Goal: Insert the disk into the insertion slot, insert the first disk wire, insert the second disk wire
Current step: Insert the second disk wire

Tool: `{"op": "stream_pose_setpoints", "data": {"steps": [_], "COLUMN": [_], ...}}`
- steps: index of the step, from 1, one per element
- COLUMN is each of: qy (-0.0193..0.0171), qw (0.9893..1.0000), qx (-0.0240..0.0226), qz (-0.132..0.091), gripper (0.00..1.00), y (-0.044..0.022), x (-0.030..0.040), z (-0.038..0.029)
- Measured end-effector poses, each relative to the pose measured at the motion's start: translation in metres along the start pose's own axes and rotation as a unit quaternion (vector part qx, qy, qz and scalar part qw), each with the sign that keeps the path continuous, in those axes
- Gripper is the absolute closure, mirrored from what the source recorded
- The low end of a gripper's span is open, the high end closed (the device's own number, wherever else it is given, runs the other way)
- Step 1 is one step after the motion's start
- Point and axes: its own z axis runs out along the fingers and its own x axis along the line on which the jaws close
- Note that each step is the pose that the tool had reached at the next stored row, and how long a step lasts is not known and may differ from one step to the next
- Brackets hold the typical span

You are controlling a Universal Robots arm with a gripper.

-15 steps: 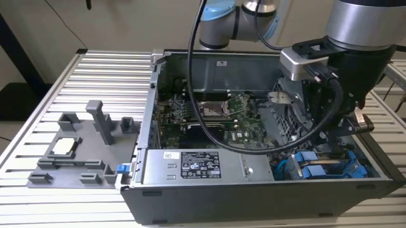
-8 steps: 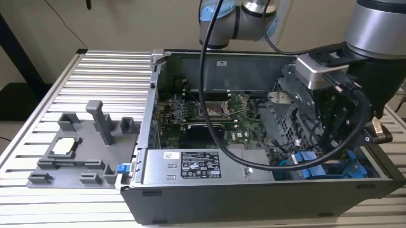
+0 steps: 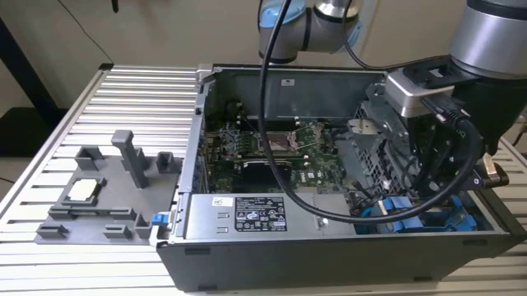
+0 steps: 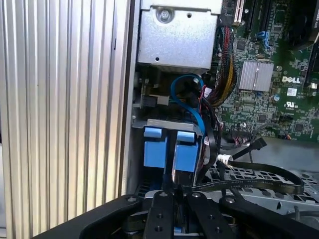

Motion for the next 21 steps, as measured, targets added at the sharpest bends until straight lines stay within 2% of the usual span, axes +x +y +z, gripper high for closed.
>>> {"op": "stream_pose_setpoints", "data": {"steps": [1,2,3,9,13,16,21], "qy": [-0.0051,-0.0067,-0.0070,-0.0108,-0.0131,-0.0147,-0.0179], "qw": [1.0000,1.0000,1.0000,0.9991,0.9979,0.9968,0.9953], "qx": [0.0004,0.0002,-0.0023,-0.0418,-0.0638,-0.0782,-0.0947], "qz": [0.002,0.002,0.002,0.000,-0.001,-0.002,-0.003], "gripper": [0.84,0.84,0.84,0.84,0.84,0.84,0.84], "y": [0.0000,-0.0004,-0.0016,-0.0161,-0.0265,-0.0337,-0.0442], "x": [0.0000,0.0001,0.0003,0.0018,0.0029,0.0042,0.0072], "z": [0.0001,0.0003,0.0005,0.0023,0.0036,0.0045,0.0059]}}
